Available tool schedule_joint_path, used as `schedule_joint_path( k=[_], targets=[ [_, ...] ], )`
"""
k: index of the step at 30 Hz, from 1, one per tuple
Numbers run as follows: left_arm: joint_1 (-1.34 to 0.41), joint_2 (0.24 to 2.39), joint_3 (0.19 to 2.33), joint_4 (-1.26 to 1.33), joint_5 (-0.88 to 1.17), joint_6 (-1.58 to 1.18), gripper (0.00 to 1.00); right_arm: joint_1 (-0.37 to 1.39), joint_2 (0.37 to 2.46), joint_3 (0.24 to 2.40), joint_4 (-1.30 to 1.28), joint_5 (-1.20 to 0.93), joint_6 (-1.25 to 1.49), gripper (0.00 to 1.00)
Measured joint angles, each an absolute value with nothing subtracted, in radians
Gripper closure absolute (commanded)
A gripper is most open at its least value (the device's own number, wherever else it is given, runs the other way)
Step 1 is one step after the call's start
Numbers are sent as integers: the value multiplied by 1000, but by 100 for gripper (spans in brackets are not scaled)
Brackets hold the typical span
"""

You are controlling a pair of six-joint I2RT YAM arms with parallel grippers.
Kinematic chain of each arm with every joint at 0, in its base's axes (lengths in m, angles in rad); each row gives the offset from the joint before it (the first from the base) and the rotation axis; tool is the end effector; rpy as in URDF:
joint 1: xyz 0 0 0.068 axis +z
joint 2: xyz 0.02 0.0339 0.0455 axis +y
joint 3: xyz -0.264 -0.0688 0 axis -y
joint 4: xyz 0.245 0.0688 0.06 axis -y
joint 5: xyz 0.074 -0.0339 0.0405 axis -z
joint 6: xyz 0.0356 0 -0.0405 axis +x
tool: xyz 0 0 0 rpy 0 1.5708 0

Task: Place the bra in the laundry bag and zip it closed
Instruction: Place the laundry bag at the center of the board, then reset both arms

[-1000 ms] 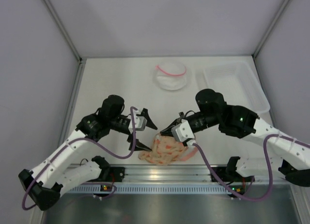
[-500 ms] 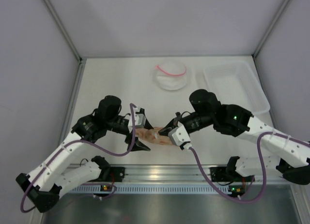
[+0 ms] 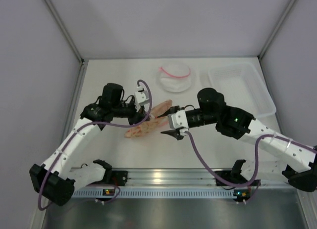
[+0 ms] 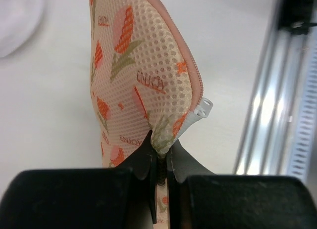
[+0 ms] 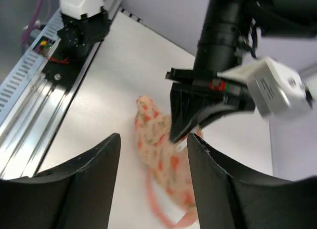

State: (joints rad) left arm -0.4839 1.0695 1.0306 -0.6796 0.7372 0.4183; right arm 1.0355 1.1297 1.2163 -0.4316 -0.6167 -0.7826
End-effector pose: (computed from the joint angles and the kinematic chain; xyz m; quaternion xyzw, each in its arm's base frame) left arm 0.1799 -0.1216 0.3294 0.5043 0.6995 -0.3406 0.3746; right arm 0.1063 0.2196 0.3983 -0.7222 0.3412 0.3154 0.5124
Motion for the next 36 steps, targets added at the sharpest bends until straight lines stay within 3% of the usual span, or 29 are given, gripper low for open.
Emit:
schedule_joint_path(
  k=[6,11,16,17,18,20,23,24,26,27,36],
  targets=[
    [-212,1331,1243,-665,649,641,100,775,1064,1152,-317,-635,-497,38],
    [-131,1605,1449,-548,586,839,100,642,1059,1152,-297,-664,-386,36],
    [-157,1675,1381,-501,538,1056,96,585,1023,1149,-290,-690,-354,29],
    [-173,1670,1338,-499,536,1100,93,578,1013,1143,-287,-693,-353,25],
    [-193,1662,1285,-494,530,1146,91,570,1003,1137,-286,-696,-349,13],
    [-249,1642,1150,-479,511,1239,76,557,989,1126,-285,-701,-339,1],
    [-330,1651,1013,-472,474,1293,55,550,984,1125,-298,-701,-338,1],
    [-349,1663,995,-478,464,1300,43,548,984,1125,-307,-701,-337,1],
    [-367,1691,993,-475,448,1290,10,537,986,1125,-329,-702,-336,1],
    [-367,1694,996,-470,453,1271,1,525,987,1126,-344,-702,-334,1],
    [-438,1460,1118,-501,398,882,1,329,1006,1132,-511,-675,-308,1]
  ],
)
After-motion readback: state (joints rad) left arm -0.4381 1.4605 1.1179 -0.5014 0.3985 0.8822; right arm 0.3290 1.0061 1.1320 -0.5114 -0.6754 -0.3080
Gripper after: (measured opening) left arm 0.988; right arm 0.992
